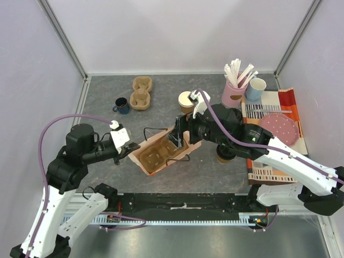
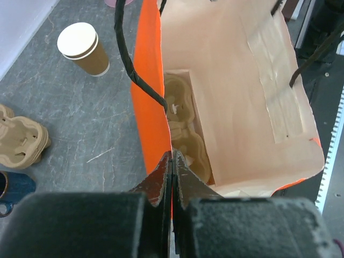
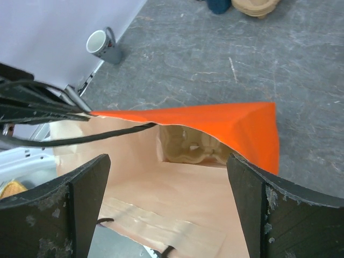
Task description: Pack the takeout coffee
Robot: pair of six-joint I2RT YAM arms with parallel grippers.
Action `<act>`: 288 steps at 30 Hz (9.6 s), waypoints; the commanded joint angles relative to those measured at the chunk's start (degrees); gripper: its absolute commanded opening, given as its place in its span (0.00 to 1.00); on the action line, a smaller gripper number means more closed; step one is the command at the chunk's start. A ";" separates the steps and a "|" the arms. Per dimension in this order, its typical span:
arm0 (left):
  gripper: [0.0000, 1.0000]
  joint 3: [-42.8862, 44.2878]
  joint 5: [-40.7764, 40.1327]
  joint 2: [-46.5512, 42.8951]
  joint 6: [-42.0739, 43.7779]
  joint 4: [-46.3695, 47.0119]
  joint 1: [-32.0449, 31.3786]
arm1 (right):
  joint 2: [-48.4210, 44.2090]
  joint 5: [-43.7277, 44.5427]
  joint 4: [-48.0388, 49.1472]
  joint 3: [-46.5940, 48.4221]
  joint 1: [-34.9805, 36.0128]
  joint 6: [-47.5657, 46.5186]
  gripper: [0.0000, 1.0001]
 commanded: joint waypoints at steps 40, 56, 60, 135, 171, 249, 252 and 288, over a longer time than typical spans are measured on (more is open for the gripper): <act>0.02 5.36 2.16 -4.61 15.40 -5.31 -0.53 | 5.13 1.83 -25.59 5.43 -36.77 -18.21 0.94; 0.02 4.40 8.57 3.39 -2.82 -6.19 -0.53 | 23.07 -6.26 -24.63 11.84 -46.80 -49.14 0.65; 0.02 3.70 8.40 3.21 -3.00 -6.27 -0.53 | 24.21 -5.20 -22.08 9.74 -47.32 -50.57 0.67; 0.02 -0.60 2.86 4.53 -2.38 4.44 -0.53 | 23.61 -7.83 -30.78 18.43 -43.46 -43.98 0.00; 0.02 -0.71 -2.50 7.59 2.72 8.40 -0.88 | 16.74 -19.52 -30.24 36.14 -41.79 -39.59 0.00; 0.02 2.82 -22.81 16.83 -15.73 17.02 -19.34 | 10.94 -14.52 -30.69 15.36 -5.41 -45.56 0.00; 0.02 2.03 -19.73 17.10 -19.07 17.10 -18.11 | 12.17 -14.87 -30.43 14.92 -5.23 -45.73 0.00; 0.02 -2.80 -9.36 18.24 -19.87 16.22 -10.90 | 26.94 -11.10 -19.35 8.24 -9.62 -34.49 0.00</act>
